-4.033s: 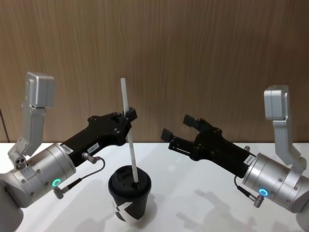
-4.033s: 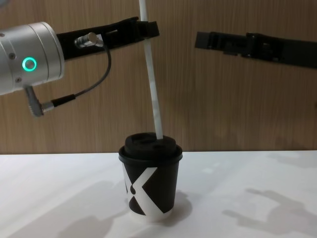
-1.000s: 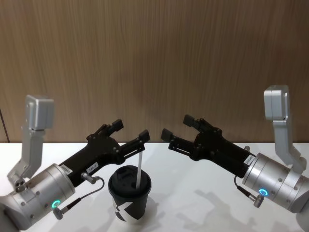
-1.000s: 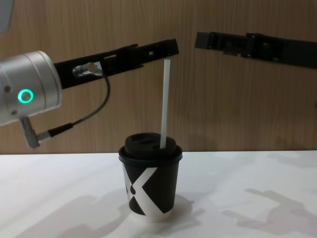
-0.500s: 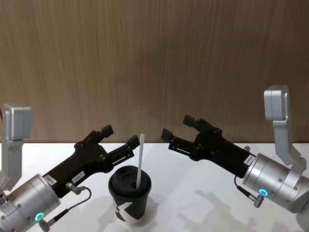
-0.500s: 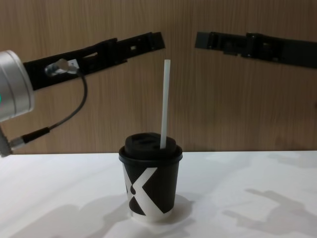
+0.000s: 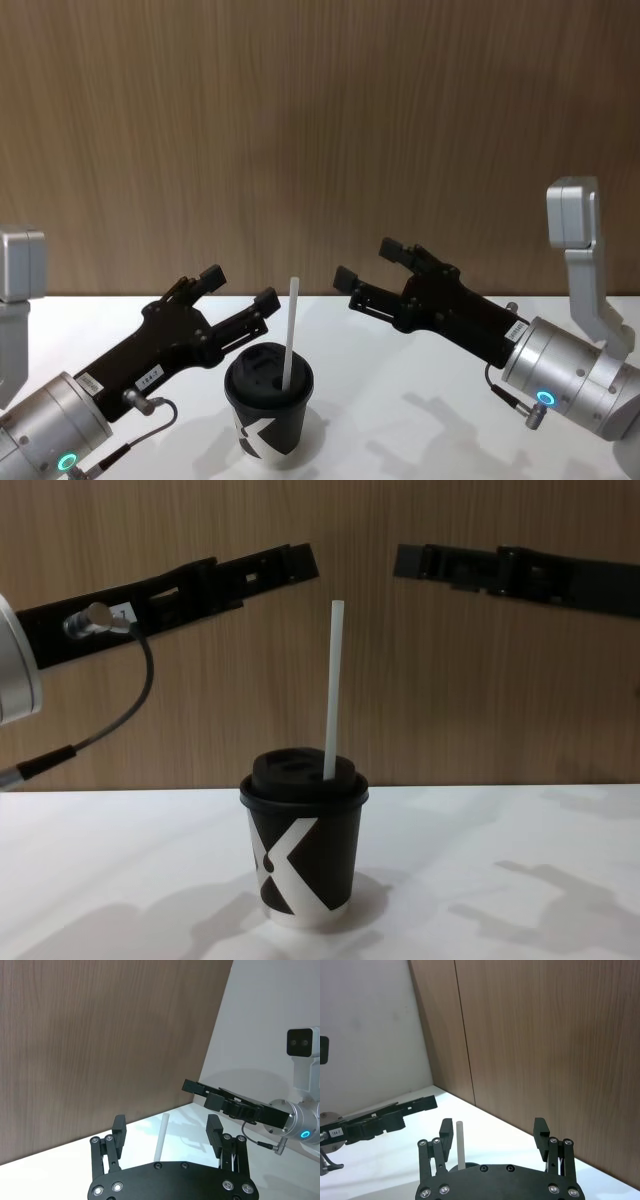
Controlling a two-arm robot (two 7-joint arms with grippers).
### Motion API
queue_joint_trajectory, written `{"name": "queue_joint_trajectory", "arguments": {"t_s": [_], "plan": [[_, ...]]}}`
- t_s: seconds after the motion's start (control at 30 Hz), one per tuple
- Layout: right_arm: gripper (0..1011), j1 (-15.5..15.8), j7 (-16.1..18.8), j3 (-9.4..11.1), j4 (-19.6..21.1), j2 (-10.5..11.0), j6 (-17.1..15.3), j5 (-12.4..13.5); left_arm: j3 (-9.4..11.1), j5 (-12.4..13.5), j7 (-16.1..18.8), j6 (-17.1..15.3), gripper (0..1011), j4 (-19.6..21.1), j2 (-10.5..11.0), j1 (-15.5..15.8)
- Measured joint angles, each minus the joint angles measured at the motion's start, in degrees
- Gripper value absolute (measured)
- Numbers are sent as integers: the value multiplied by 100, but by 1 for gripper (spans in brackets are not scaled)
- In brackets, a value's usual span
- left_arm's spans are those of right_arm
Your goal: Pick up the straw with one hand, pass it to the other hand, and insert it into the cup.
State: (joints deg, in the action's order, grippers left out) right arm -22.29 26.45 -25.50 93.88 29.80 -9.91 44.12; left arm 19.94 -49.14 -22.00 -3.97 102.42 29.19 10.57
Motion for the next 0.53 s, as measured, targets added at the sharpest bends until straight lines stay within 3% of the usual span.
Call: {"name": "queue_joint_trajectory", "arguments": {"t_s": [0.53], "plan": [[1001, 0, 0, 0, 0, 0, 0, 0, -26, -34, -9, 35, 1003, 63, 55, -76]]}}
